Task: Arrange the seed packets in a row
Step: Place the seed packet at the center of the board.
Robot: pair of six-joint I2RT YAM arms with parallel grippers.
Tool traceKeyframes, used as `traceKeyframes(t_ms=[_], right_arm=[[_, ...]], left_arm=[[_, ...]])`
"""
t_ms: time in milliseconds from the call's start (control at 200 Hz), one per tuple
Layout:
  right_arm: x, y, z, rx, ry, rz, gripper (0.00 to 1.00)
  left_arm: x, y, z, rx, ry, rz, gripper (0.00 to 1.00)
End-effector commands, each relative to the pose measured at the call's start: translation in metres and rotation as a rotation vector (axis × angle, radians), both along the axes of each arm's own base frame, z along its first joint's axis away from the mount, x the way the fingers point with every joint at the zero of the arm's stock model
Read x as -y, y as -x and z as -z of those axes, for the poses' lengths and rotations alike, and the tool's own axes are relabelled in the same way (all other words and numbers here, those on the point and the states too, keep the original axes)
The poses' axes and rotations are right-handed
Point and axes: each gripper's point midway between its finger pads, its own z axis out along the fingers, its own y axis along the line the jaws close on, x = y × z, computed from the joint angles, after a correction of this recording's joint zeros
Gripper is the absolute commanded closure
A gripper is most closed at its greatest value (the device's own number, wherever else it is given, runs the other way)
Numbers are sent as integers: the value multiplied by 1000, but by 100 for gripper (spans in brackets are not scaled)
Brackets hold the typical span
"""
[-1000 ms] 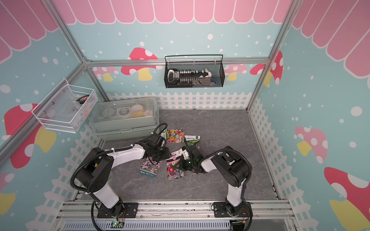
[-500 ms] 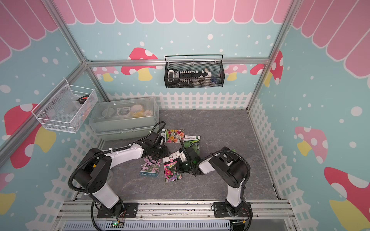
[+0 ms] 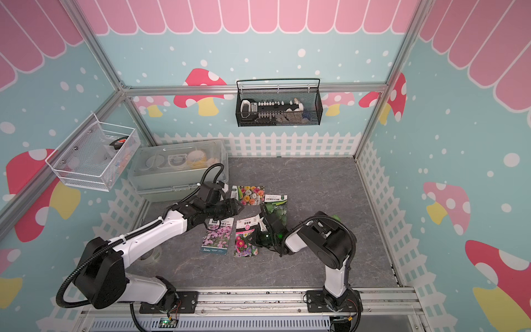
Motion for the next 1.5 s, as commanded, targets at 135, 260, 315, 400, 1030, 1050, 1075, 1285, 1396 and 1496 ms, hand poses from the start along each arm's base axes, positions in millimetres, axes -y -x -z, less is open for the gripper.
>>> traceKeyframes(t_ms=[135, 260, 315, 400, 1030, 1050, 1075, 1285, 1396, 1496], right_arm=[[5, 6, 34, -108, 37, 92, 100], [2, 8, 38, -121, 30, 90, 100], [0, 8, 38, -123, 27, 85, 100], [2, 9, 39, -127, 31, 91, 99], [55, 28, 31, -141, 363, 124, 1], [61, 29, 31, -141, 392, 128, 1], [67, 31, 30, -141, 421, 133, 1], [111, 41, 21, -142, 540, 187, 1], [131, 39, 14, -114, 536, 203, 1], [151, 28, -5, -53, 545, 227, 1]], left_arm=[[-11, 6, -4, 0, -2, -43, 42], [-13, 8, -4, 0, 0, -47, 42], [-15, 9, -3, 1, -3, -50, 42], [-16, 10, -2, -1, -5, -52, 42], [-21, 11, -3, 14, -6, -63, 42], [-21, 11, -3, 16, -7, -63, 42], [-21, 11, -3, 17, -7, -63, 42], [-16, 11, -2, 11, 3, -41, 42], [-5, 7, -3, 12, 35, -5, 36], [11, 1, -4, 21, 71, 50, 27]])
